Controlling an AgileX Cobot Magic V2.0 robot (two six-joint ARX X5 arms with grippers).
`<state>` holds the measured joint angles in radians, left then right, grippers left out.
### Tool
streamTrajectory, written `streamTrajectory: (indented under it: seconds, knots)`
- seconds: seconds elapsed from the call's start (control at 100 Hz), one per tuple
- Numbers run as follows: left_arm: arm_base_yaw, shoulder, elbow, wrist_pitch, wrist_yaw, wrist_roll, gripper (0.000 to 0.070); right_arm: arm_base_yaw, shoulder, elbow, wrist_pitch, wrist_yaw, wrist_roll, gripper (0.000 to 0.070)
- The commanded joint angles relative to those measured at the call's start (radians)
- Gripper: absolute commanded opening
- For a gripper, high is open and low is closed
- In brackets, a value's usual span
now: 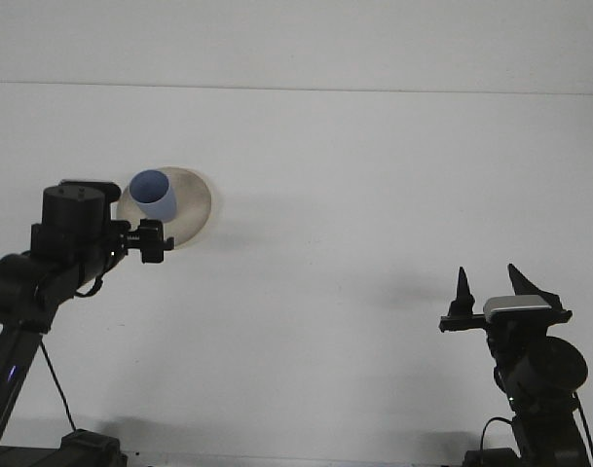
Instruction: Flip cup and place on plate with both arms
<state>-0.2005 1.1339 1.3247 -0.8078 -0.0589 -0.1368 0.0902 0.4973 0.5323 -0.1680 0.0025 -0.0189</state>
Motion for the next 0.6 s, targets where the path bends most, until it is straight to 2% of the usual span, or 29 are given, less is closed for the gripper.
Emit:
streamTrajectory:
  seconds: [0.0,0.22,0.32,0.39,0.52,0.59]
  knots:
    - [-0.002,-0.050,-0.080,0.063,-0.013,-0.026,0.0424,0.001,0.001,0.007,0.010,0.002,-0.005,0.0520]
    - [-0.002,-0.306,-0.386,0.301,-0.051,-0.031,0.0425,0.001,0.001,0.007,0.010,0.002,-0.005,0.0521]
    - [-0.002,-0.414,-0.494,0.396,-0.097,-0.007,0.0429,0.001,0.001,0.007,0.010,0.002,-0.005,0.0520]
    - [-0.002,-0.481,-0.551,0.444,-0.101,0.010,0.0437,0.001,0.001,0.007,0.010,0.002,-0.005,0.0520]
    - [-0.002,-0.581,-0.621,0.475,-0.101,0.034,0.0516,0.001,0.001,0.007,0.010,0.002,-0.004,0.0520]
    - [-0.002,-0.616,-0.644,0.474,-0.101,0.052,0.0522,0.001,0.001,0.007,0.010,0.002,-0.005,0.0520]
